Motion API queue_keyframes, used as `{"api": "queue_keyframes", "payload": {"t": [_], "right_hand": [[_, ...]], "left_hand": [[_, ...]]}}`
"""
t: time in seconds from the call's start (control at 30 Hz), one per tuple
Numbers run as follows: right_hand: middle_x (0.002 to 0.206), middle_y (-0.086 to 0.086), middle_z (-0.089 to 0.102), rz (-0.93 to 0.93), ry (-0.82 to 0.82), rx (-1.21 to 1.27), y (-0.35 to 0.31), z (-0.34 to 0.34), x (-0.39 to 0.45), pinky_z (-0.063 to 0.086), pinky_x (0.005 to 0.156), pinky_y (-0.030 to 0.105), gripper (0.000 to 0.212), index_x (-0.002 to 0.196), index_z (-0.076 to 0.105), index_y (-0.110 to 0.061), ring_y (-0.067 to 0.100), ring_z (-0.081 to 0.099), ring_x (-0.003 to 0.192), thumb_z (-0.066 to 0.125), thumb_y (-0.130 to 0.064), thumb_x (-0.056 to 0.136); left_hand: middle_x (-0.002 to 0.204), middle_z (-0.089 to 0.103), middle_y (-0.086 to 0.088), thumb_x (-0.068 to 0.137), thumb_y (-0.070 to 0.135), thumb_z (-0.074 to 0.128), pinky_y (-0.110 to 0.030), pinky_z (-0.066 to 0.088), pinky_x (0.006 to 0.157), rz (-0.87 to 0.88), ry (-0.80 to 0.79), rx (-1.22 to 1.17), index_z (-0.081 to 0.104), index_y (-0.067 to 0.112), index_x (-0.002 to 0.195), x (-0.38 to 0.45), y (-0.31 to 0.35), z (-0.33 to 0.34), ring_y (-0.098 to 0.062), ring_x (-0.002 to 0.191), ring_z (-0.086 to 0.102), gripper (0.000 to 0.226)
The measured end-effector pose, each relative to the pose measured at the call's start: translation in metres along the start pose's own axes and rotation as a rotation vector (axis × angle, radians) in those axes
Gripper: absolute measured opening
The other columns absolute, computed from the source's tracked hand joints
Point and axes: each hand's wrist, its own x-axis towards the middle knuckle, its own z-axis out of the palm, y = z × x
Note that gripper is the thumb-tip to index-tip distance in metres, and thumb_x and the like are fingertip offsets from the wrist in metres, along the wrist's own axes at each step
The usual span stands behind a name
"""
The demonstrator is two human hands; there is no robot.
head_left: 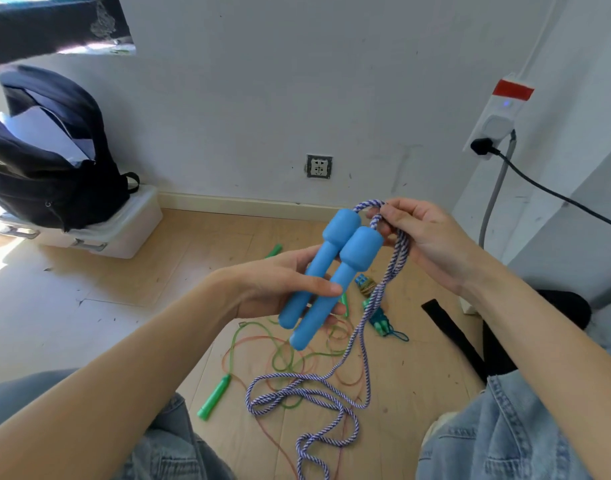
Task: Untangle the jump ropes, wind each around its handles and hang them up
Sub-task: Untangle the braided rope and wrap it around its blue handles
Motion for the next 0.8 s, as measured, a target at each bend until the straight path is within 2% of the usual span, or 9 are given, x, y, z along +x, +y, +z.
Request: {"api": "queue_keyframes", "payload": {"t": [0.07,0.17,0.23,0.3,0.4,0.47,0.53,0.7,0.8], "right_hand": [[0.068,-0.002,0.064,0.006,-0.034,-0.124,-0.004,-0.007,0.000,0.050,0.063,0.015,0.011,0.087,0.064,-0.010,0.005,0.058,0.058,0.054,-0.012,0.090],[0.062,-0.003,0.065,0.001,-0.152,-0.549,-0.004,-0.010,-0.004,0.049,0.062,0.018,0.010,0.084,0.063,-0.008,0.010,0.060,0.057,0.061,-0.018,0.087],[0.059,-0.001,0.062,0.008,-0.256,-0.812,0.000,-0.005,-0.007,0.047,0.059,0.023,0.018,0.079,0.059,-0.006,0.014,0.058,0.055,0.056,-0.019,0.090],[0.058,-0.002,0.060,0.033,-0.345,-0.966,0.006,-0.001,-0.008,0.044,0.056,0.022,0.026,0.075,0.056,-0.006,0.012,0.056,0.051,0.048,-0.022,0.095],[0.055,-0.004,0.056,-0.005,-0.276,-0.973,0.011,-0.001,-0.006,0.037,0.049,0.012,0.026,0.076,0.057,-0.008,0.000,0.049,0.042,0.045,-0.018,0.096],[0.053,-0.003,0.053,-0.032,-0.152,-0.877,0.011,-0.003,-0.003,0.037,0.048,0.009,0.023,0.079,0.060,-0.008,-0.002,0.049,0.042,0.045,-0.013,0.095],[0.054,-0.001,0.052,-0.005,-0.093,-0.762,0.009,-0.005,-0.001,0.038,0.050,0.009,0.024,0.076,0.058,-0.009,-0.001,0.050,0.043,0.044,-0.009,0.095],[0.060,-0.001,0.053,0.085,-0.121,-0.645,0.008,-0.004,-0.004,0.039,0.051,0.006,0.029,0.067,0.055,-0.012,0.006,0.049,0.054,0.046,-0.010,0.095],[0.061,-0.003,0.053,0.127,-0.170,-0.742,0.010,-0.005,-0.003,0.038,0.055,0.015,0.029,0.067,0.056,-0.013,0.007,0.048,0.057,0.048,-0.016,0.095]], "left_hand": [[0.090,0.069,-0.001,0.083,0.005,0.064,-0.034,0.057,0.076,-0.009,0.045,0.092,0.055,0.028,0.115,-0.001,0.001,-0.004,-0.016,0.077,0.066,0.040],[0.093,0.070,-0.004,0.085,0.007,0.063,-0.030,0.057,0.073,-0.045,0.125,0.255,0.055,0.025,0.114,-0.001,0.001,-0.007,-0.013,0.074,0.065,0.035],[0.094,0.070,-0.004,0.084,0.009,0.065,-0.030,0.056,0.075,-0.086,0.159,0.356,0.059,0.025,0.107,0.000,-0.002,-0.008,-0.011,0.073,0.065,0.029],[0.094,0.069,-0.003,0.084,0.011,0.065,-0.027,0.055,0.075,-0.128,0.166,0.427,0.060,0.025,0.102,0.002,-0.005,-0.008,-0.008,0.071,0.065,0.023],[0.090,0.070,0.001,0.086,0.013,0.063,-0.024,0.055,0.070,-0.151,0.160,0.395,0.060,0.024,0.102,0.003,-0.006,-0.010,-0.007,0.070,0.064,0.020],[0.088,0.070,0.002,0.084,0.014,0.065,-0.025,0.055,0.068,-0.146,0.169,0.358,0.060,0.025,0.103,0.004,-0.005,-0.012,-0.008,0.071,0.064,0.022],[0.086,0.071,0.003,0.083,0.015,0.067,-0.025,0.055,0.066,-0.152,0.174,0.340,0.058,0.026,0.104,0.003,-0.004,-0.014,-0.007,0.071,0.065,0.025],[0.080,0.071,0.010,0.085,0.018,0.065,-0.024,0.055,0.065,-0.182,0.180,0.356,0.058,0.028,0.104,0.003,-0.006,-0.018,-0.004,0.068,0.064,0.023],[0.082,0.070,0.011,0.086,0.025,0.063,-0.029,0.057,0.067,-0.231,0.231,0.436,0.056,0.035,0.102,0.003,-0.008,-0.021,-0.004,0.070,0.066,0.020]]}}
